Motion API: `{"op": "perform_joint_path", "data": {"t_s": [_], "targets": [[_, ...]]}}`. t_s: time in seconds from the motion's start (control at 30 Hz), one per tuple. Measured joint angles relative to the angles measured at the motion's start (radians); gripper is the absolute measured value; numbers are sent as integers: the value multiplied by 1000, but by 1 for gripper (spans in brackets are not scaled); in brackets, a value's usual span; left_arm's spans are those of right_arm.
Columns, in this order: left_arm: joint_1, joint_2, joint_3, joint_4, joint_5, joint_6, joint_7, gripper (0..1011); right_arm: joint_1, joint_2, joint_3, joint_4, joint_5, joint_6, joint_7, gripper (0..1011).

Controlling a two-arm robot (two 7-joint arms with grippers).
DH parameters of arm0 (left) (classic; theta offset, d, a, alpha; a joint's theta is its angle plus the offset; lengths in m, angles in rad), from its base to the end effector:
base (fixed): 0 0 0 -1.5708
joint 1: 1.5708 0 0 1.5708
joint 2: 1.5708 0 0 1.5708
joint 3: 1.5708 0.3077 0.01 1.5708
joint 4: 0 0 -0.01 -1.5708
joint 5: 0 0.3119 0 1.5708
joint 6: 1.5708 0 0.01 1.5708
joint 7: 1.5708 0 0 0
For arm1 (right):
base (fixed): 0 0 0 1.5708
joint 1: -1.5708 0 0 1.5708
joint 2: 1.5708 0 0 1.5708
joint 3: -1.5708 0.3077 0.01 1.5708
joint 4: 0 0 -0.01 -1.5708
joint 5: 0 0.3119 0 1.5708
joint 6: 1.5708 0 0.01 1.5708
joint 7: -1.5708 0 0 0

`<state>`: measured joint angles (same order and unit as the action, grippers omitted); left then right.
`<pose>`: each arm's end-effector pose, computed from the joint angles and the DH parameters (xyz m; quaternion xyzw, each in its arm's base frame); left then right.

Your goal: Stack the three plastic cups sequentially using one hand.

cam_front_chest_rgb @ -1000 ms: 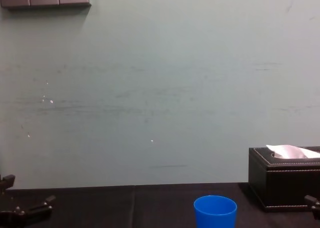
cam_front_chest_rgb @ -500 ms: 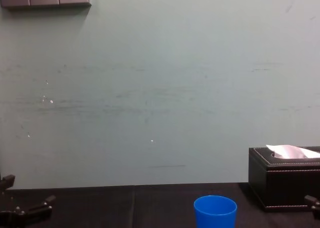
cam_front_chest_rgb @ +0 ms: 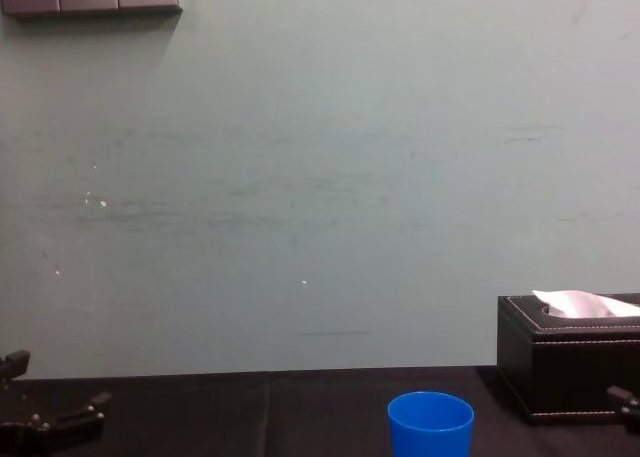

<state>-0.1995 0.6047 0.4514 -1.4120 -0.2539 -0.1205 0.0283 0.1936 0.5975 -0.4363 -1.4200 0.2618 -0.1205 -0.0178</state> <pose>0.3639 0.0919 -0.3171 0.1415 -0.1325 0.5799 0.7913 0.3638 -0.0913 -0.3150 -0.1331 -0.1281 -0.5805 0.7930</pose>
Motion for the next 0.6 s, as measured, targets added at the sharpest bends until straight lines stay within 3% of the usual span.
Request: {"op": "perform_joint_path", "data": {"t_s": [0.3,0.6], "targets": [[0,0,0,0,0,0,0,1010,-39,21,65,-71,56,14,48,1003],[0,0,0,0,0,0,0,1010,-130,82,150,-194,111,14,92,1003]]}}
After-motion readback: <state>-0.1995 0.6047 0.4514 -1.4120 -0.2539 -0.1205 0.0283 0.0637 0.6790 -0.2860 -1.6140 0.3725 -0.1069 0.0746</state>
